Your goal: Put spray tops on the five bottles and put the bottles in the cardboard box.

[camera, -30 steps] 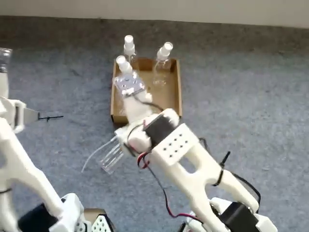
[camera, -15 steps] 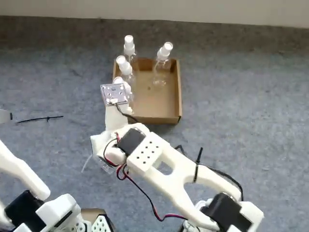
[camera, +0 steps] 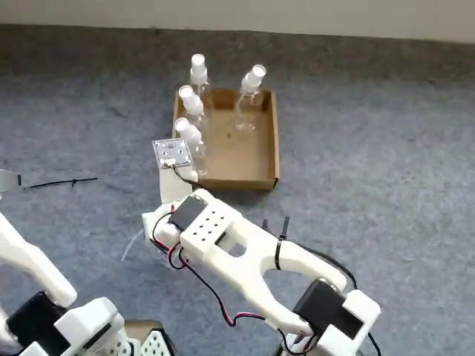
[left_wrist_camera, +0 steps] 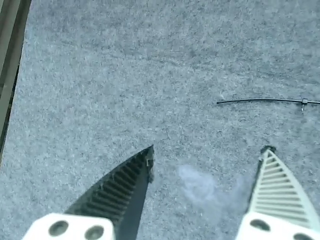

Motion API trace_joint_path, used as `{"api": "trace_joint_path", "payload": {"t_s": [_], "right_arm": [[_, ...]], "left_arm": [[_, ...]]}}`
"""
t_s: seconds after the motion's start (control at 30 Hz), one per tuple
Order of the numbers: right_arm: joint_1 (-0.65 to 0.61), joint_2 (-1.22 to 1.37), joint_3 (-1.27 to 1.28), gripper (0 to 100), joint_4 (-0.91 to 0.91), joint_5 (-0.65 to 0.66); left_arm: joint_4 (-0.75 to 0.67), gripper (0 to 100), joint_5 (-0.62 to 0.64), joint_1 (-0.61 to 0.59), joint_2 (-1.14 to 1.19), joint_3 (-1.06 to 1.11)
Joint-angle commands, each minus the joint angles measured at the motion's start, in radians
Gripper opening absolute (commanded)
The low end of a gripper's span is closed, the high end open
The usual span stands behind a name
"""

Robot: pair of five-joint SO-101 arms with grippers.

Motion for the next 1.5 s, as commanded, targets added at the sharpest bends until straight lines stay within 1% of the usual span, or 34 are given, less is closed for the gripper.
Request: {"api": "trace_joint_path", "payload": {"t_s": [0.0, 0.17, 0.3, 0.47, 0.6, 0.73, 0.83, 1.03, 1.13, 1.23, 1.3, 1.4, 1.47], "right_arm": [[0.03, -0.008, 0.008, 29.3, 0.053, -0.009], [0.068, -0.002, 0.013, 29.3, 0.087, -0.08], [0.102, -0.004, 0.013, 29.1, 0.13, -0.081], [0.137, -0.005, 0.045, 20.0, 0.136, -0.077], [0.206, -0.007, 0.102, 18.7, 0.134, -0.075], [0.292, -0.008, 0.165, 18.4, 0.139, 0.018], [0.378, -0.01, 0.217, 18.4, 0.142, 0.035], [0.562, -0.039, 0.309, 18.0, 0.143, 0.204], [0.634, -0.125, 0.363, 14.6, 0.182, 0.301], [0.734, -0.239, 0.381, 14.2, 0.237, 0.416], [0.819, -0.3, 0.38, 14.2, 0.262, 0.519], [0.96, -0.341, 0.378, 14.2, 0.262, 0.747], [1.053, -0.329, 0.378, 14.2, 0.262, 0.867]], "left_arm": [[-0.015, 30, -0.003, -0.002, -0.007, -0.013], [-0.014, 30, -0.003, 0.001, -0.007, -0.015], [-0.014, 30, -0.003, 0.001, -0.008, -0.015], [-0.014, 30, -0.003, 0.001, -0.008, -0.015], [-0.012, 30, -0.003, -0.001, -0.008, -0.016], [-0.012, 30, -0.003, -0.002, -0.008, -0.048], [-0.012, 30, -0.003, 0.001, -0.008, -0.058], [-0.011, 30, -0.002, 0.001, -0.008, -0.058], [-0.011, 30, -0.002, 0.001, -0.008, -0.059], [0.006, 30, -0.002, 0.004, -0.008, -0.059], [0.038, 30, -0.002, 0.025, -0.008, -0.059], [0.092, 30, -0.002, 0.05, -0.008, -0.081], [0.133, 30, -0.002, 0.059, -0.008, -0.105]]}}
